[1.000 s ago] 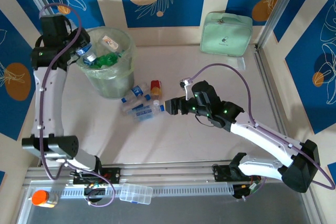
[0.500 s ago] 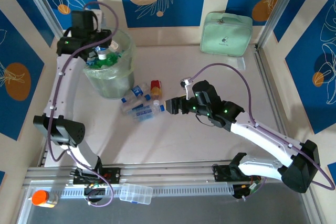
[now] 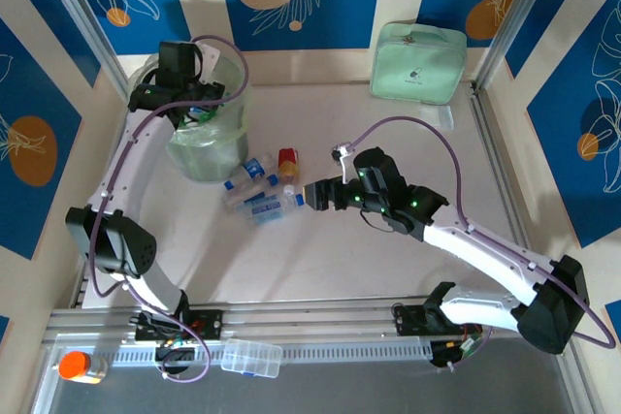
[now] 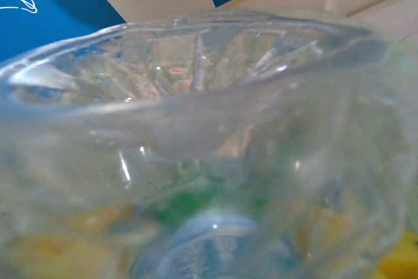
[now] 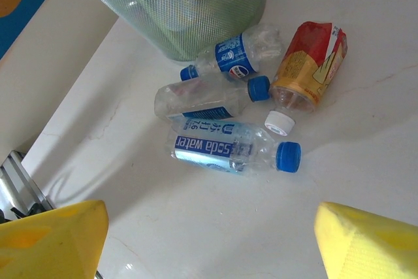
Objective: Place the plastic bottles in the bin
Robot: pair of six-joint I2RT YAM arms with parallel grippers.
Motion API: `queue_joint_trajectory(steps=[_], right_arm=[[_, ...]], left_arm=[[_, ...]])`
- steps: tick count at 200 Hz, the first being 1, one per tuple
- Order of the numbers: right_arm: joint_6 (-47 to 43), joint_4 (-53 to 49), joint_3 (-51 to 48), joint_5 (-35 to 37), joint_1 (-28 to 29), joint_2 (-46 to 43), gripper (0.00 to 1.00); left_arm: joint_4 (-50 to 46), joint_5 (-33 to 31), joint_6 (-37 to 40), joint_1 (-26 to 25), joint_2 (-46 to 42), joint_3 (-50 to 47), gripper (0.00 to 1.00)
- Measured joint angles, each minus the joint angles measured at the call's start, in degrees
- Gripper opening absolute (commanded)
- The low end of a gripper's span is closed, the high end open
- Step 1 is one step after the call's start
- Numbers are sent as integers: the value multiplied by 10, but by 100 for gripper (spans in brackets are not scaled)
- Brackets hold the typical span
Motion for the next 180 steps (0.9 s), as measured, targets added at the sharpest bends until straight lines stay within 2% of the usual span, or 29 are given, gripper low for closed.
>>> queue_joint_trajectory(steps=[15,32,40,70,89,106,138,165,173,180], right_arm=[[0,1,0,-2,0,3,83],[0,2,0,-2,0,3,83],[0,2,0,-2,0,3,83],[0,2,0,-2,0,3,83],[0,2,0,-2,0,3,83],[0,2,0,-2,0,3,83],[0,2,0,-2,0,3,83],[0,2,0,-2,0,3,83],[0,2,0,-2,0,3,83],[0,2,0,-2,0,4,83]], left_arm=[[-8,0,5,0,-1,-4,78],[-12,-5,1,0,-1,-4,89],[-12,-7,-3,0,-1,-4,91],[-9,6,-27,0,-3,-4,93],[-7,36,-53,2,-7,-4,88],[2,68,-86,8,-13,-4,77],[11,135,-177,55,-14,8,32],[13,193,-216,84,-6,22,11],[21,208,-219,82,-8,13,0],[32,214,-226,77,-13,-1,0]])
